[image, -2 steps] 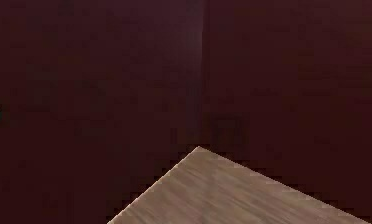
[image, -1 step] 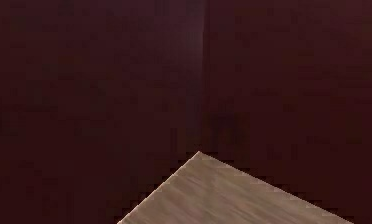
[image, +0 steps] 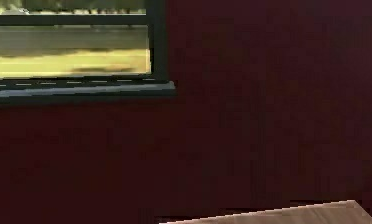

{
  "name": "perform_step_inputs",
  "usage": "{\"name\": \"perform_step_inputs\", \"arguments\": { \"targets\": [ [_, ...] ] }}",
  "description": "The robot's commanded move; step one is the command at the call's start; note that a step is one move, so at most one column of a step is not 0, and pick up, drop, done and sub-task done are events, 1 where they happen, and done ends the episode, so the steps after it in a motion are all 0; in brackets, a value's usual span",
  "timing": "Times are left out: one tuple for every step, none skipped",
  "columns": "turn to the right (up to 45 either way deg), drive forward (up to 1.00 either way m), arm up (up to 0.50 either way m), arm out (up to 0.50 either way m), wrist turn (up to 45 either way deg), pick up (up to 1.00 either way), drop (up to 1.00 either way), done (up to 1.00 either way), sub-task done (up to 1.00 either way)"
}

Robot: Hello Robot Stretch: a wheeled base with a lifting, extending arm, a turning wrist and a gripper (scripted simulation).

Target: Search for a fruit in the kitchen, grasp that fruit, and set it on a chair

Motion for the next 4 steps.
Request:
{"name": "perform_step_inputs", "arguments": {
  "targets": [
    [-36.0,0.00,0.00,0.00,0.0,0.00,0.00,0.00,0.00],
    [0.0,0.20,0.00,0.00,0.0,0.00,0.00,0.00,0.00],
    [-45.0,0.00,0.00,0.00,0.0,0.00,0.00,0.00,0.00],
    [-12.0,0.00,0.00,0.00,0.0,0.00,0.00,0.00,0.00]
  ]
}}
